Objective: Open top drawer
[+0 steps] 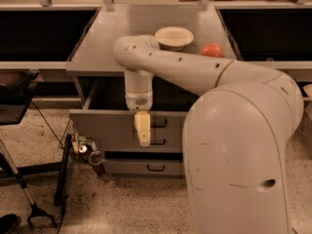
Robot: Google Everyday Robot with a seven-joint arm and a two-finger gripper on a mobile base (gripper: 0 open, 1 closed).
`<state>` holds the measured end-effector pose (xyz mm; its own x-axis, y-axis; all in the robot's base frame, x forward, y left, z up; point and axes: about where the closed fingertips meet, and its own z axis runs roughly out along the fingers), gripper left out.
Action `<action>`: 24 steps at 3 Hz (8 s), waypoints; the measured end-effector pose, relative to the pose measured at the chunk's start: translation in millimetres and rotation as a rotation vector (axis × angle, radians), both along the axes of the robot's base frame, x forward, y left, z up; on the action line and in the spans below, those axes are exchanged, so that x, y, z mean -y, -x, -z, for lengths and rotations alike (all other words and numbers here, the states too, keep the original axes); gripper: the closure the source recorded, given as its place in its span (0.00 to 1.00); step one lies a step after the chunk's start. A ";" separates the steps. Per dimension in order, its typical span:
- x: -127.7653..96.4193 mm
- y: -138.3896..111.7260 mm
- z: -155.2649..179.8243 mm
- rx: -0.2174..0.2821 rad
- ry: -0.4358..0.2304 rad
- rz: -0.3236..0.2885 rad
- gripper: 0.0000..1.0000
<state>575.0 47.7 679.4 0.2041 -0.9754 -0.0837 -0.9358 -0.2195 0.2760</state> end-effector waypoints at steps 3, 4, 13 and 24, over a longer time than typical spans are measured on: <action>29.1 16.8 -6.3 -0.041 0.031 -0.017 0.00; 35.5 16.8 -6.2 -0.044 0.039 0.003 0.00; 203.6 8.1 22.6 -0.099 0.104 0.489 0.00; 247.4 119.2 -25.1 -0.277 0.148 -0.060 0.00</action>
Offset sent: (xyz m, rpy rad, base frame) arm -0.1195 -0.2242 -0.0568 -0.2778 0.3053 -0.0511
